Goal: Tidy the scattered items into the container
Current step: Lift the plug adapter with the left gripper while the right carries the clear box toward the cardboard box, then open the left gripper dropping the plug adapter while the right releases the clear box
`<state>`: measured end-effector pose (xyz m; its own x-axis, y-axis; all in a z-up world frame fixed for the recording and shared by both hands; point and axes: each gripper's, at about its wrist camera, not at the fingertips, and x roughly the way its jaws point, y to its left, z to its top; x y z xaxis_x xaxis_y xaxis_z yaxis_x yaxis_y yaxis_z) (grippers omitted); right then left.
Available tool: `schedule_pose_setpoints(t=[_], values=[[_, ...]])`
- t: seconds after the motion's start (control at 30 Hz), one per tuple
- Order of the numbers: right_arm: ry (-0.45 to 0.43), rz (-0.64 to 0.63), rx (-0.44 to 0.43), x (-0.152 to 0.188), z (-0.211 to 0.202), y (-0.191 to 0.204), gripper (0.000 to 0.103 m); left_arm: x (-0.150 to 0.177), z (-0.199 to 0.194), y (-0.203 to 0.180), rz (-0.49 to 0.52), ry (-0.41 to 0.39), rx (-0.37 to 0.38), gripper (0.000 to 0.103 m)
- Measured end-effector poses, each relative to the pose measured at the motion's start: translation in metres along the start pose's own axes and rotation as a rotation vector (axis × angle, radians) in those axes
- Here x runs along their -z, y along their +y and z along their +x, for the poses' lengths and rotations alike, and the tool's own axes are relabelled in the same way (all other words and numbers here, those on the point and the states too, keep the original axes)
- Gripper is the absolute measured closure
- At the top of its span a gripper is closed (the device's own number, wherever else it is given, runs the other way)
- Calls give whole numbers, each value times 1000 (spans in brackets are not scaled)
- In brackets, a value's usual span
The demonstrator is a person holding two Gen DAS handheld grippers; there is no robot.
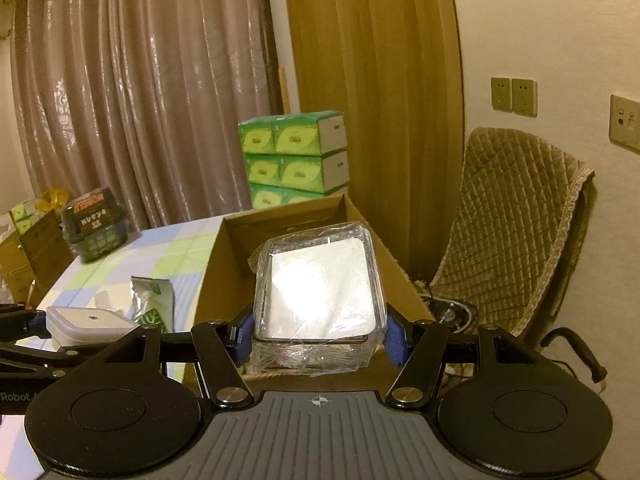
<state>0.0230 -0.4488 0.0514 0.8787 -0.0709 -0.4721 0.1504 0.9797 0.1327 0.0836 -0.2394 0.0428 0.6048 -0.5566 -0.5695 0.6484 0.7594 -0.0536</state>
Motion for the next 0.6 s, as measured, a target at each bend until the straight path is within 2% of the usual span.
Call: schedule_pose_setpoints(t=[0.2, 0.6], values=[[3, -4, 5, -4, 8, -7, 44, -8, 12, -9, 13, -3, 14, 41], [-4, -33, 11, -17, 32, -17, 43, -27, 36, -10, -34, -13, 37, 41]])
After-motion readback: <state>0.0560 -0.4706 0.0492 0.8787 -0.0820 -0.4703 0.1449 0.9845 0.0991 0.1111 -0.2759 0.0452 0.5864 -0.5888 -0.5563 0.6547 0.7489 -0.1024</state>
